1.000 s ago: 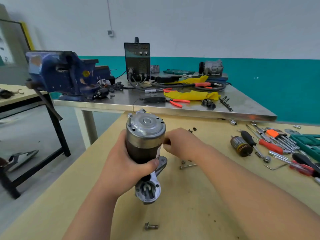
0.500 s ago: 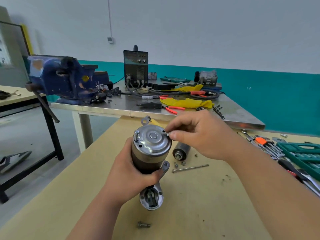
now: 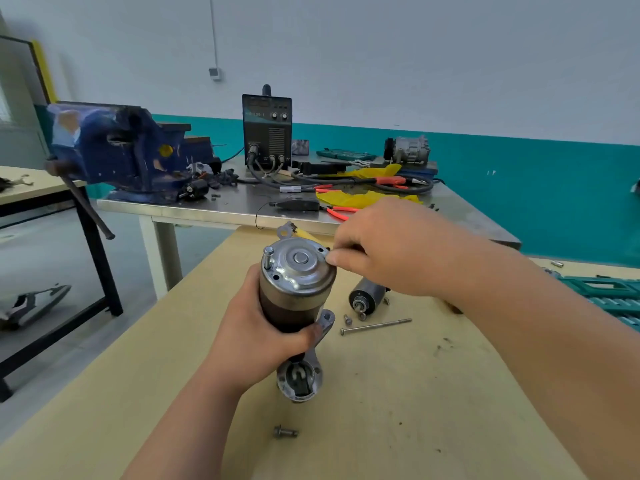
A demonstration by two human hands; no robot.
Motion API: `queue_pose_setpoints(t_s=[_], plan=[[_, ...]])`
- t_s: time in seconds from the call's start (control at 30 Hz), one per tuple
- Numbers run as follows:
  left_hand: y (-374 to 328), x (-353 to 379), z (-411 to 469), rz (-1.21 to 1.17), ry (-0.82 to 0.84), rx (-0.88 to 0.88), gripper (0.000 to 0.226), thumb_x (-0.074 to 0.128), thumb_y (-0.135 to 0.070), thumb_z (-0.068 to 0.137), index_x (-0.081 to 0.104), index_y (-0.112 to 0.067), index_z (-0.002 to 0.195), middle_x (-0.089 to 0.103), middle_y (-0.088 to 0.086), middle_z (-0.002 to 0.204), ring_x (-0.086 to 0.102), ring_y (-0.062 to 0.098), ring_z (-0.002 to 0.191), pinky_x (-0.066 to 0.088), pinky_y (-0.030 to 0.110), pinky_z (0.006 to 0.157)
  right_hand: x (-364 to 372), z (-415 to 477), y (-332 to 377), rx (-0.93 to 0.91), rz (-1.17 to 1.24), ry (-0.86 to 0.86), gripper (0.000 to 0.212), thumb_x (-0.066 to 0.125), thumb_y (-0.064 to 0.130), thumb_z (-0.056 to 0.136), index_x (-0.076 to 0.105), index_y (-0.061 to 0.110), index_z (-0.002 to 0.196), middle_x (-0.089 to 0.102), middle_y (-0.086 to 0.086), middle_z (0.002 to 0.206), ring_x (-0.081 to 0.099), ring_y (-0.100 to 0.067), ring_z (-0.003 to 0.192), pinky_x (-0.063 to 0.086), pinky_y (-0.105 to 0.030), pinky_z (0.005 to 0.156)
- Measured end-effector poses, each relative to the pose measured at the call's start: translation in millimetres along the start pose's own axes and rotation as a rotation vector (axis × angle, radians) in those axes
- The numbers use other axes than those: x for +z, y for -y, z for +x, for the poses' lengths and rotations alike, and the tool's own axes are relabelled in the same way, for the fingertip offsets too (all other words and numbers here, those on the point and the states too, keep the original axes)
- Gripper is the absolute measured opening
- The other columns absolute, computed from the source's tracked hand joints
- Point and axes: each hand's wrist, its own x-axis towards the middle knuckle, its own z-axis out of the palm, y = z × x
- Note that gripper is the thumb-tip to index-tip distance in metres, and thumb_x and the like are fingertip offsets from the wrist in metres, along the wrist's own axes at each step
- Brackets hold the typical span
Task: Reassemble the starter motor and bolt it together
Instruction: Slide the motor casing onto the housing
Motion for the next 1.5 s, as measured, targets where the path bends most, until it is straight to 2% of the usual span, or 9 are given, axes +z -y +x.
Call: queue_pose_setpoints(t_s=[0.13,0.3,0.63,0.77,0.9,1.1,1.23,1.37,1.5], plan=[[0,-1,0,0.010,-0.007,0.005,0.070,0.084,-0.043,0.048,0.050,-0.064,0.105,0.066,-0.031,0.104,0.062,-0.010,0.096,0.044,0.002,0.072,3,-4,-12,0.057,0.280,-0.061,0.012,0.055,0.034,0.095,0.067,0.033,0.097,0.059,0.023,0.081,0.056,0.006,0.081,0.045,-0.010,0.064],[-2,-1,0,0.013,-0.001,0.001,0.068,0.085,-0.041,0.049,0.050,-0.062,0.104,0.066,-0.029,0.103,0.063,-0.009,0.095,0.045,0.002,0.071,4,-3,-7,0.020,0.377,-0.056,0.015,0.060,0.023,0.093,0.069,0.034,0.098,0.058,0.027,0.079,0.051,0.015,0.087,0.039,0.001,0.070],[-6,6,-4,-0.067,0.082,-0.058,0.073,0.080,-0.039,0.047,0.056,-0.035,0.116,0.070,-0.024,0.100,0.066,-0.005,0.093,0.047,0.006,0.070,-9,-1,-6,-0.015,0.325,-0.028,0.014,0.061,0.025,0.091,0.063,0.036,0.084,0.058,0.023,0.066,0.052,0.019,0.072,0.037,0.001,0.061],[-7,12,-5,-0.073,0.140,-0.059,0.072,0.080,-0.038,0.048,0.056,-0.036,0.117,0.070,-0.023,0.102,0.066,-0.003,0.095,0.047,0.006,0.071,-21,-5,-12,0.056,0.302,0.090,0.016,0.062,0.039,0.090,0.067,0.032,0.077,0.066,0.022,0.070,0.062,0.004,0.063,0.047,-0.015,0.054],[-9,12,-4,-0.044,0.162,-0.056,0.072,0.080,-0.040,0.049,0.055,-0.039,0.117,0.068,-0.024,0.104,0.064,-0.003,0.097,0.046,0.006,0.073,-17,-10,-12,0.082,0.195,0.092,0.034,0.053,0.047,0.094,0.063,0.025,0.069,0.061,0.008,0.059,0.054,-0.003,0.053,0.038,-0.022,0.052],[-7,11,-1,-0.055,0.185,-0.075,0.076,0.080,-0.041,0.050,0.056,-0.033,0.122,0.070,-0.012,0.107,0.066,0.008,0.101,0.051,0.025,0.081,-12,-15,-9,0.071,0.251,-0.017,0.019,0.056,0.041,0.094,0.053,0.040,0.075,0.057,0.020,0.070,0.050,0.017,0.078,0.033,0.002,0.060],[-7,11,-2,-0.049,0.193,-0.077,0.074,0.080,-0.041,0.051,0.056,-0.033,0.121,0.070,-0.016,0.104,0.065,0.005,0.098,0.049,0.016,0.077,-10,-16,-9,0.066,0.224,-0.056,0.022,0.056,0.039,0.094,0.052,0.038,0.072,0.057,0.018,0.064,0.050,0.018,0.074,0.032,0.004,0.061],[-5,11,-1,-0.059,0.205,-0.077,0.073,0.079,-0.041,0.051,0.058,-0.027,0.119,0.070,-0.015,0.101,0.065,0.003,0.095,0.047,0.013,0.075,-9,-19,-15,0.110,0.424,-0.095,0.019,0.055,0.032,0.095,0.058,0.033,0.076,0.066,0.022,0.071,0.064,0.004,0.062,0.047,-0.010,0.055],[-4,10,-1,-0.058,0.202,-0.068,0.071,0.079,-0.041,0.052,0.057,-0.029,0.119,0.070,-0.014,0.103,0.066,0.005,0.096,0.048,0.013,0.075,0,-21,-25,0.178,0.850,-0.217,0.017,0.057,0.019,0.095,0.065,0.017,0.081,0.070,0.008,0.069,0.071,-0.009,0.064,0.054,-0.017,0.058]])
